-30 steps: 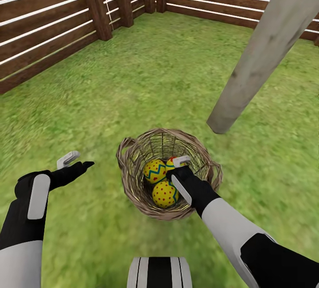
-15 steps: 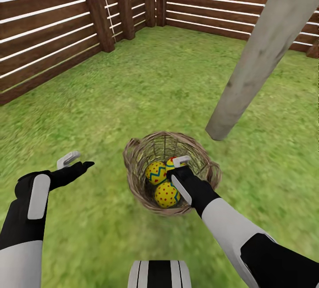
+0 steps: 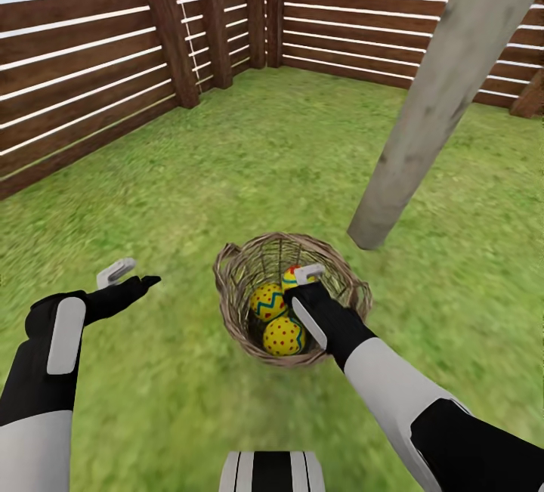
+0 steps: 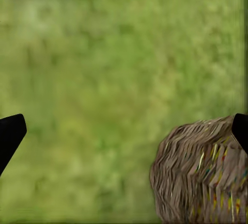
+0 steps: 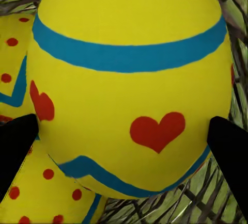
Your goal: Take the three Easter eggs out of the wicker basket on the lawn in the garden, then place them on the lawn next to a single tree (choose any tree) so that all three eggs are next to the same tree and none are left in the basket.
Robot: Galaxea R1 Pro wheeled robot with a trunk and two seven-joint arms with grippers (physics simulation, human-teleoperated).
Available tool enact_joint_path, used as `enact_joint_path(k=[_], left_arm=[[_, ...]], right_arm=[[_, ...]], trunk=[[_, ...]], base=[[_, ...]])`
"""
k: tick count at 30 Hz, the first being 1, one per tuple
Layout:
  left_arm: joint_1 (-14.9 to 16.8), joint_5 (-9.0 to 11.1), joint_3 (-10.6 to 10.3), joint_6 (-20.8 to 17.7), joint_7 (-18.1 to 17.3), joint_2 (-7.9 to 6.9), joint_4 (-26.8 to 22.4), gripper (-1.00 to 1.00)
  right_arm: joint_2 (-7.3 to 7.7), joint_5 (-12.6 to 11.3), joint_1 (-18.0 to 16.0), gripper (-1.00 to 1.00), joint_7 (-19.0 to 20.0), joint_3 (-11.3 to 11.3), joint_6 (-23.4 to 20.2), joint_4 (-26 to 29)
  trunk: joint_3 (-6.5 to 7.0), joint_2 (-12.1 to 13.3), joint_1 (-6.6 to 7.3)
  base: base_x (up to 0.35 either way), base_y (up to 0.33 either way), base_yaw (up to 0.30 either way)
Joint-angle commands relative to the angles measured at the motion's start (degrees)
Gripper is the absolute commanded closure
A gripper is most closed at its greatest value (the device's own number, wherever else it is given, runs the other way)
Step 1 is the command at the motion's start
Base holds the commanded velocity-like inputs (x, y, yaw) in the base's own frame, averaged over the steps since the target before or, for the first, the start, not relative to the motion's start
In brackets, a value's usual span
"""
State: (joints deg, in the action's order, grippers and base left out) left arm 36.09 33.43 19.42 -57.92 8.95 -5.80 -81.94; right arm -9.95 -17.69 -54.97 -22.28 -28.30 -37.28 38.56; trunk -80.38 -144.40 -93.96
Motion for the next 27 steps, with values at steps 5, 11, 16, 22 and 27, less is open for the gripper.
enact_joint_path(k=[5, 11, 16, 22, 27], left_arm=[[0.03, 0.61, 0.01, -0.26, 0.28, -0.26, -0.15, -1.00], [0.20, 0.59, 0.00, -0.26, 0.36, -0.44, -0.15, -1.00], [0.21, 0.59, 0.00, -0.26, 0.36, -0.44, -0.15, -1.00], [0.21, 0.59, 0.00, -0.26, 0.36, -0.44, -0.15, -1.00], [0.21, 0.59, -0.02, -0.26, 0.36, -0.44, -0.15, -1.00]], right_arm=[[0.05, -1.18, -0.48, 1.00, -0.76, -0.36, -0.19, 3.48], [0.11, -1.11, -0.52, 1.00, -0.74, -0.36, -0.25, 3.45], [0.18, -1.02, -0.50, 1.00, -0.70, -0.36, -0.25, 3.55], [0.20, -1.00, -0.50, 1.00, -0.66, -0.36, -0.25, 3.68], [0.26, -0.92, -0.50, 1.00, -0.66, -0.36, -0.30, 4.07]], trunk=[[1.07, 0.06, 0.14], [2.40, 0.14, 0.30], [3.50, 0.20, 0.43], [4.17, 0.24, 0.50], [5.28, 0.31, 0.63]], base=[[-0.002, 0.000, 0.000], [-0.033, 0.000, 0.000], [-0.084, 0.000, 0.000], [0.000, 0.000, 0.000], [0.000, 0.000, 0.000]])
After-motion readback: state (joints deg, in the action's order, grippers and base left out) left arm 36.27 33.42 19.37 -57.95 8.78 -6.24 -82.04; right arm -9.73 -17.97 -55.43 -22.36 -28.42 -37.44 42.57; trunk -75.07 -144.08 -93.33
